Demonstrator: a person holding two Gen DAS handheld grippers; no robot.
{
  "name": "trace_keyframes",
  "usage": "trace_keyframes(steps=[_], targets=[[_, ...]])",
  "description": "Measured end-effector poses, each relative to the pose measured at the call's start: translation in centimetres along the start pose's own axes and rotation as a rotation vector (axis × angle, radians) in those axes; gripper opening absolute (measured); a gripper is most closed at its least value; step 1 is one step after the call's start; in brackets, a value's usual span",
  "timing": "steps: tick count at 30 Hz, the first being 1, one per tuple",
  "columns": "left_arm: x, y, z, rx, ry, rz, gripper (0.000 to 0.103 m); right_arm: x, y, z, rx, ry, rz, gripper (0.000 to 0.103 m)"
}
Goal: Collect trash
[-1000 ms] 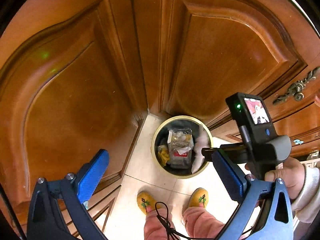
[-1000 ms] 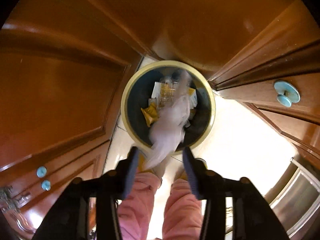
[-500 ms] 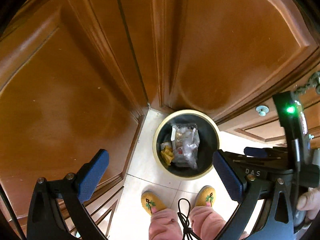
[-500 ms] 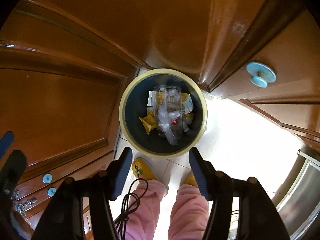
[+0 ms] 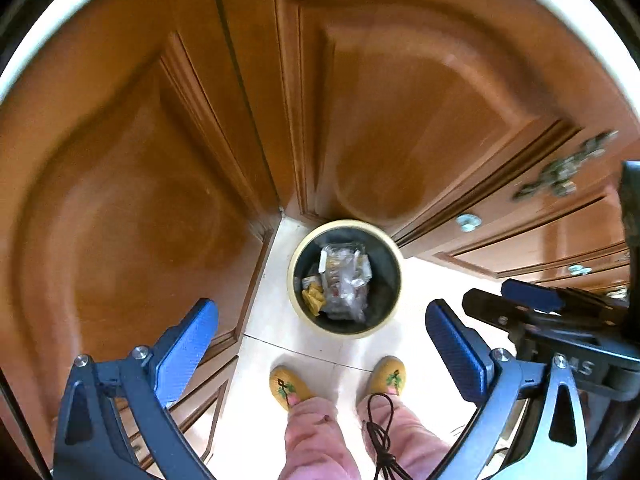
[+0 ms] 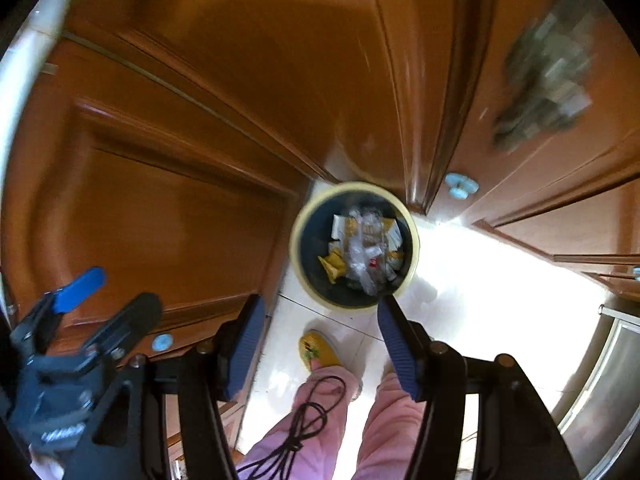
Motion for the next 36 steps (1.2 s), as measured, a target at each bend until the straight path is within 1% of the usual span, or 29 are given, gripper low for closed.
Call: trace_keyframes(steps=[3,5,11,18,21,24,26,28,30,33,36], targets=[[-0.5,1.3,-3.9,-0.024,-0.015,-0.010,0.102,1.1,0.6,-4.9,-0.050,0.017,-0.009,0.059],[-0.9,2.3,-6.6,-0.055,-0.020,-0.009,0.102,1.9,1.0,-8.4,-0.092,0.023,-0.018,0.059],[-1.8,5.9,-15.5,-0.182,-0.020,-0.012,0.102,4.0,2.9,-17.9,-0.250,0.058,-0.034,0.059],[-3.4,10.3,-25.2,-0.355,-0.014,-0.003,0.102,6.1,5.2,-28.1,-0.475,0.051,-0.057,0.059],[-4.0,11.7,-28.5,-0.413,-0.011,0.007,0.102,6.7,5.9,-31.4,-0.541,0.046,-0.045,0.059],[-4.7,12.8,-30.9,-0.464,-0.009,0.017,0.102,7.0,6.0,-34.2,-0.593,0.051,-0.012,0.059],[-5.3,13.1,-32.6,-0.504,0.004,0.026,0.102,7.4,5.8,-35.7,-0.640,0.023,-0.013,0.059],[-5.8,13.3,-34.0,-0.535,0.025,0.034,0.102,8.1,5.3,-36.7,-0.687,0.001,-0.028,0.061],[-6.1,13.5,-34.7,-0.559,0.035,0.045,0.102,8.7,4.9,-37.8,-0.728,-0.024,-0.050,0.066],[-6.2,13.6,-35.2,-0.586,0.053,0.045,0.102,9.7,4.7,-38.5,-0.758,-0.048,-0.084,0.067],[-6.0,13.5,-35.4,-0.601,0.055,0.032,0.102,9.9,5.0,-38.8,-0.767,-0.066,-0.112,0.067]])
Point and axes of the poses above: each gripper's, at about its wrist camera, not at the fingertips, and z roughly the way its jaws point, x to its left, y to its top, the point moved 1 cm from there along z, roughly the way its jaws point, and after that the axes turned 10 degrees about -x, right-handed, at the moved point
